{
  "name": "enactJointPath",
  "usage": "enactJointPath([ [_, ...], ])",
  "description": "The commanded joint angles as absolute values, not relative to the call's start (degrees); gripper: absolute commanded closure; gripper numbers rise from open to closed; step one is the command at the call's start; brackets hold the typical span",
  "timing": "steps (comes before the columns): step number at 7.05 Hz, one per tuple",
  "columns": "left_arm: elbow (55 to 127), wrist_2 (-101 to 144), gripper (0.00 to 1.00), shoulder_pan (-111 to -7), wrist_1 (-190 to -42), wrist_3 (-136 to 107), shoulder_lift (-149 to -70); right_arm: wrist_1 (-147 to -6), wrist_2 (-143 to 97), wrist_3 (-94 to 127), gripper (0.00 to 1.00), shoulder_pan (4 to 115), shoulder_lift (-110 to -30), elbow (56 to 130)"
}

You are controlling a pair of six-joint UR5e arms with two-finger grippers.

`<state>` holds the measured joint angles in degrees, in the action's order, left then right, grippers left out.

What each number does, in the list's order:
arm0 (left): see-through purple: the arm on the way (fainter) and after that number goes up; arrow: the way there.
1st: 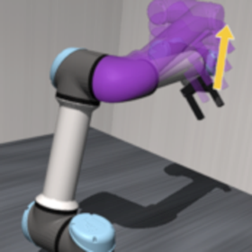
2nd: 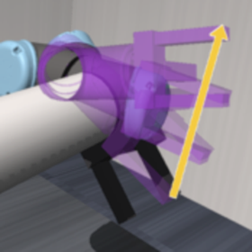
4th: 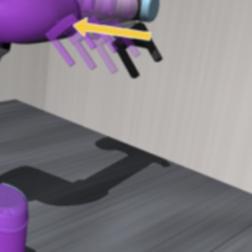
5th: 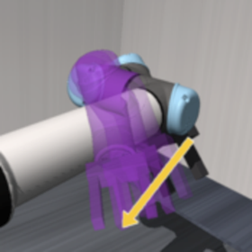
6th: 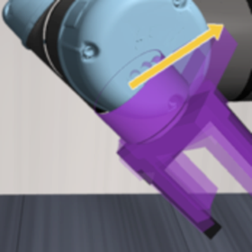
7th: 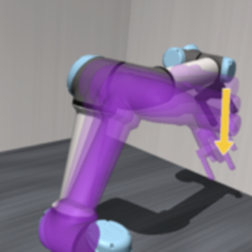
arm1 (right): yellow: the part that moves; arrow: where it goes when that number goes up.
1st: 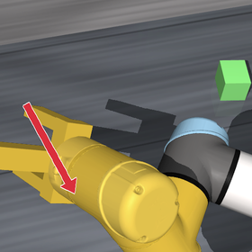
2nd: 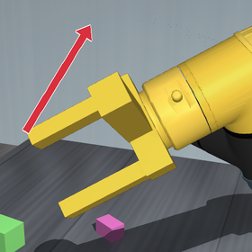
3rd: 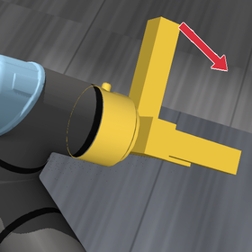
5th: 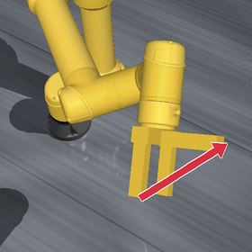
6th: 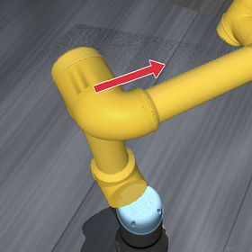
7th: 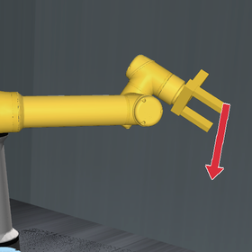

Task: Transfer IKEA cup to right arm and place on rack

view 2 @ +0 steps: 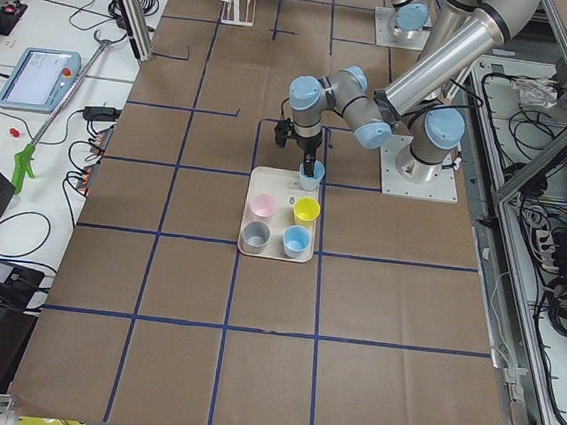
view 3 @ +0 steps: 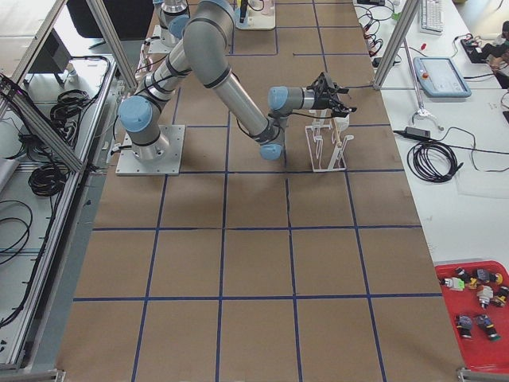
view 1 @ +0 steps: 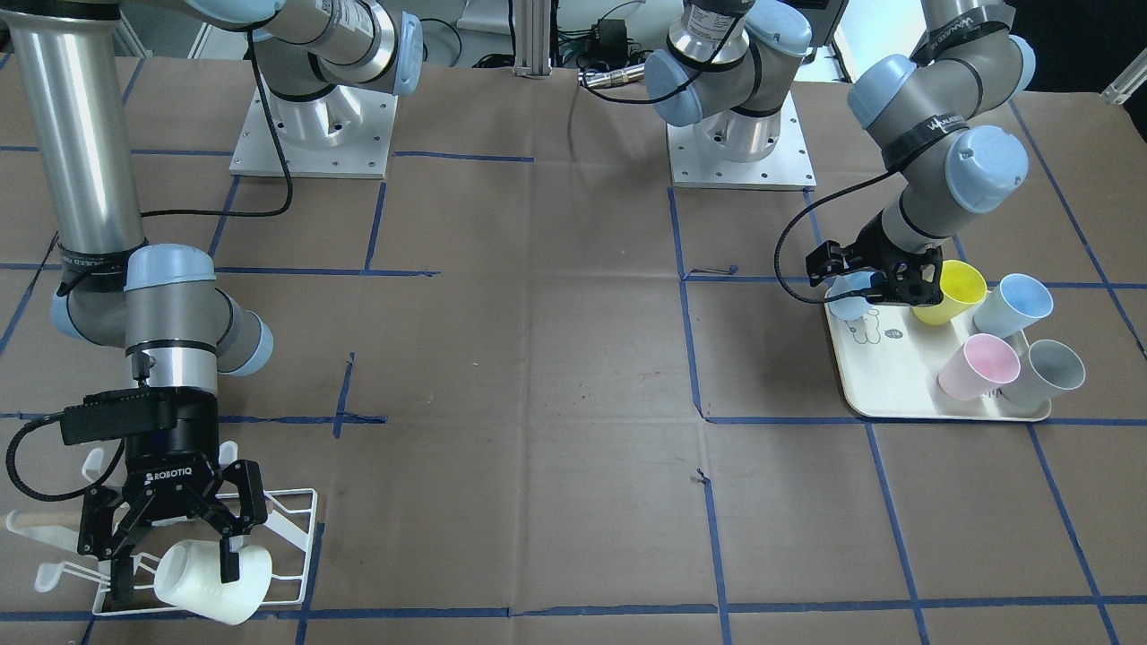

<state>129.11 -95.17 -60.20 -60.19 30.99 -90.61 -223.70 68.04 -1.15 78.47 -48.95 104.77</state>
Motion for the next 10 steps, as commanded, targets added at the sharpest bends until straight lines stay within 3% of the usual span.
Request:
enactJointPath([
  [1,129.11,-94.84,0.08,-60.29,-60.03,30.94,-90.70,-219.76,68.12,-1.14,0.00,78.40,-51.92,104.76],
  [2,129.02,-94.92,0.35,-60.29,-59.94,31.11,-90.62,-216.33,68.12,-1.14,0.00,78.40,-54.99,104.94],
  [3,128.94,-95.18,0.75,-60.29,-60.38,31.20,-90.62,-214.73,67.77,-0.71,0.00,78.49,-57.54,105.03],
  [4,128.94,-95.10,1.00,-60.29,-60.47,31.38,-90.70,-214.72,66.98,-0.62,0.00,78.92,-59.40,105.38],
  [6,128.59,-95.53,1.00,-60.21,-60.73,32.78,-90.62,-213.67,60.48,1.04,0.00,82.77,-62.48,105.56],
  [10,122.29,-100.11,1.00,-61.08,-67.72,32.70,-86.24,-210.67,60.21,44.73,0.00,87.18,-66.26,110.63],
])
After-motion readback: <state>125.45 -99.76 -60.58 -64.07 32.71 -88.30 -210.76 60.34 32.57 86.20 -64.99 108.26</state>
